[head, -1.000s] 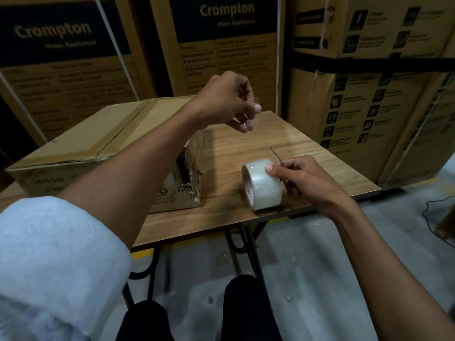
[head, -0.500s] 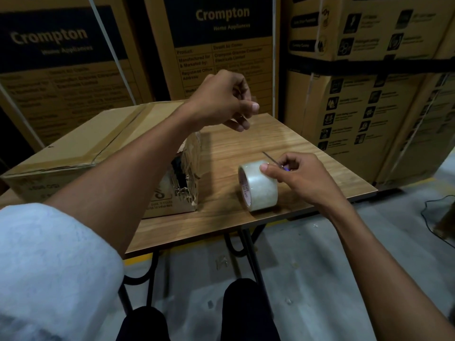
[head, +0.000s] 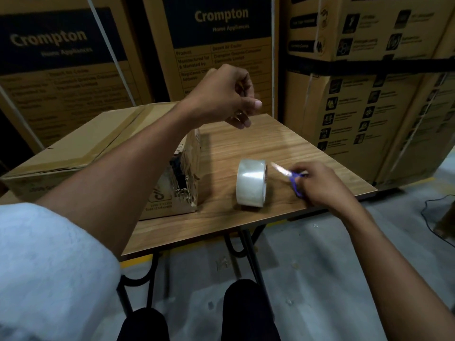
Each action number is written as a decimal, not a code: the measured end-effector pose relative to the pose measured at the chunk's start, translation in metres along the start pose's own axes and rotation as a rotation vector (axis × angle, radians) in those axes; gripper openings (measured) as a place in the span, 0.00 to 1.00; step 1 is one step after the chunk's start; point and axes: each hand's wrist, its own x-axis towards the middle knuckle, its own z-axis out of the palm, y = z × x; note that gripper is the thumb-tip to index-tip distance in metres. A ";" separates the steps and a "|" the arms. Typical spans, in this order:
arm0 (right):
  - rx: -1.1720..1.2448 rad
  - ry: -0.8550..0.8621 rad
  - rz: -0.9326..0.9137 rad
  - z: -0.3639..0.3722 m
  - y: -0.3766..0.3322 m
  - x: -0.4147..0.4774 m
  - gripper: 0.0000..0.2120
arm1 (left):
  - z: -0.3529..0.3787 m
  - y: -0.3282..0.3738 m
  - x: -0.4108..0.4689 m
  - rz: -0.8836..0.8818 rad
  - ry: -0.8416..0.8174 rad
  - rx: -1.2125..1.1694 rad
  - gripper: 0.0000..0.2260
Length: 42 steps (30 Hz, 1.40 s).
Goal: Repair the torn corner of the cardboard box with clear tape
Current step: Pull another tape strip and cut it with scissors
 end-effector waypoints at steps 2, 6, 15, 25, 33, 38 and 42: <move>-0.252 -0.036 -0.022 0.006 0.004 0.002 0.14 | 0.001 0.000 0.000 -0.005 -0.005 0.001 0.09; -0.458 0.011 -0.086 0.013 0.005 0.003 0.14 | 0.002 0.002 0.001 0.006 0.001 0.008 0.09; -0.533 0.119 0.041 0.006 0.004 -0.014 0.07 | 0.003 0.006 0.001 0.009 0.010 0.033 0.07; -0.432 -0.040 0.189 -0.018 -0.011 0.004 0.07 | 0.001 0.008 -0.001 0.034 0.029 0.092 0.08; 0.083 -0.205 0.282 -0.039 -0.009 -0.001 0.05 | 0.001 0.005 0.000 0.015 0.050 0.075 0.07; -0.082 -0.062 -0.040 -0.046 -0.019 -0.002 0.05 | 0.002 0.006 0.001 0.021 0.058 0.082 0.06; -0.376 -0.050 -0.274 -0.056 -0.031 0.002 0.13 | 0.002 0.005 0.001 0.006 0.064 0.094 0.07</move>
